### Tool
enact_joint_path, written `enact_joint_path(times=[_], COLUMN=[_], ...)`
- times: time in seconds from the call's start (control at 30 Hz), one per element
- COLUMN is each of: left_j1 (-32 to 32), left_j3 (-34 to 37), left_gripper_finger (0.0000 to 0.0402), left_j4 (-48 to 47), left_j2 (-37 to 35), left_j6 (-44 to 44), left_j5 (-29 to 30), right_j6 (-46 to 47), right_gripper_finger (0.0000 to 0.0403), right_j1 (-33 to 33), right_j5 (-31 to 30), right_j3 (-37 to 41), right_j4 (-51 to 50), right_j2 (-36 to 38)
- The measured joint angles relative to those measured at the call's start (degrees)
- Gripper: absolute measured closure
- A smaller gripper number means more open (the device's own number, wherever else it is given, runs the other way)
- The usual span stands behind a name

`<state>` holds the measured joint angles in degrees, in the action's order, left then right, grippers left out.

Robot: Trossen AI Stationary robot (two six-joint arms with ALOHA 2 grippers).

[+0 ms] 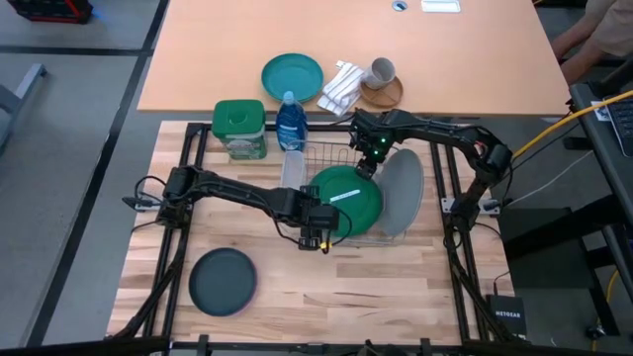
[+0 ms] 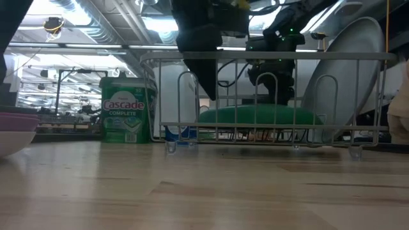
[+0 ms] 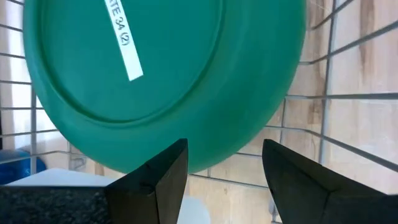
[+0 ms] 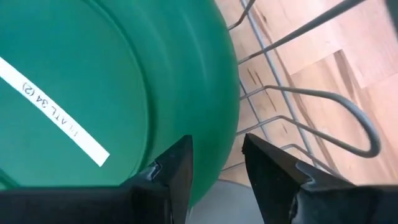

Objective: Sort dishes
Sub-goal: Put the green plate into the dish rack

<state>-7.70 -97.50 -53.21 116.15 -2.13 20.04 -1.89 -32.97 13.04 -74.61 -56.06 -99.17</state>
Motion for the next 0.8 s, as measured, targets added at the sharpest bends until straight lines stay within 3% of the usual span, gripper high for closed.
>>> enact_joint_path(times=[0.8], left_j1=[2.57], left_j3=[0.12], left_gripper_finger=[0.0208], left_j4=[-0.20], left_j2=[0.45], left_j6=[1.27], left_j5=[-3.57], right_j6=[1.71], right_gripper_finger=[0.0256], right_j1=[-0.07], right_j5=[1.23], right_j3=[-0.02], right_j4=[-0.77], right_j2=[-0.36])
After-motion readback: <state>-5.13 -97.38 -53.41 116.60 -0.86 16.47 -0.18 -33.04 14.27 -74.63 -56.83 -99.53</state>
